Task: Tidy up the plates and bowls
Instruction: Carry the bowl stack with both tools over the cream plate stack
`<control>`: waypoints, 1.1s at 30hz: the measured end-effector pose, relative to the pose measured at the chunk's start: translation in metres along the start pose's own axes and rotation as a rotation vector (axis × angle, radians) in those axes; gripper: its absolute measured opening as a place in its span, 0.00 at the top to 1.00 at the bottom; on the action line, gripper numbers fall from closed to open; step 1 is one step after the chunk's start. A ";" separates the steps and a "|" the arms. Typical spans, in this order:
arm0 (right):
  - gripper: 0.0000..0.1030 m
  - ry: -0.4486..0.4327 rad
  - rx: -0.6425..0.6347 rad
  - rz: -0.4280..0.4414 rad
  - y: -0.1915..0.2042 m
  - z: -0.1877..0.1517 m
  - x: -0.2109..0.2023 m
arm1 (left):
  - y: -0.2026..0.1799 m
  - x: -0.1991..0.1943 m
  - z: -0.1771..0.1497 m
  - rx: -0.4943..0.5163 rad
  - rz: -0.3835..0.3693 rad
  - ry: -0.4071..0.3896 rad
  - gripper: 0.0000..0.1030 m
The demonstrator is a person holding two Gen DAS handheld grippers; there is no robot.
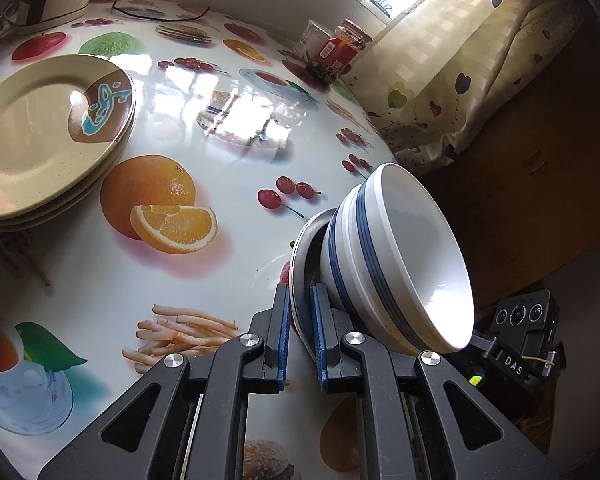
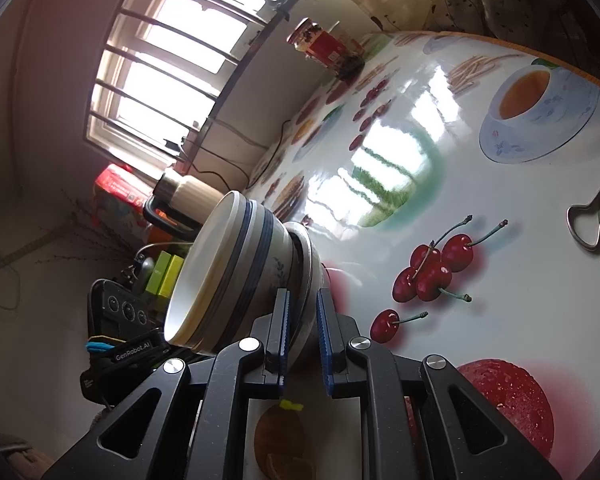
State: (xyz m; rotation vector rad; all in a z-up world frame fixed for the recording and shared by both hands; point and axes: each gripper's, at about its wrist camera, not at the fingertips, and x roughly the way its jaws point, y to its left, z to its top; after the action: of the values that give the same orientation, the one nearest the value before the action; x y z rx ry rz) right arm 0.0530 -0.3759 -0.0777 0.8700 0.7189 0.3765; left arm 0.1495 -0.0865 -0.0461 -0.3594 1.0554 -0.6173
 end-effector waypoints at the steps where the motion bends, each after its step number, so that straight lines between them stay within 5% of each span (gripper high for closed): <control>1: 0.87 0.000 0.000 0.001 0.001 0.000 0.000 | 0.000 0.000 0.000 0.002 0.002 0.000 0.89; 33: 0.87 -0.018 -0.047 -0.024 0.013 0.003 -0.010 | -0.016 -0.008 -0.002 0.081 0.049 -0.037 0.89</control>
State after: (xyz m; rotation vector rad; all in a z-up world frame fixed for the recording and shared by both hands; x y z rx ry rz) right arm 0.0480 -0.3755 -0.0615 0.8186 0.7001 0.3625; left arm 0.1404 -0.0942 -0.0323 -0.2727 0.9977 -0.6056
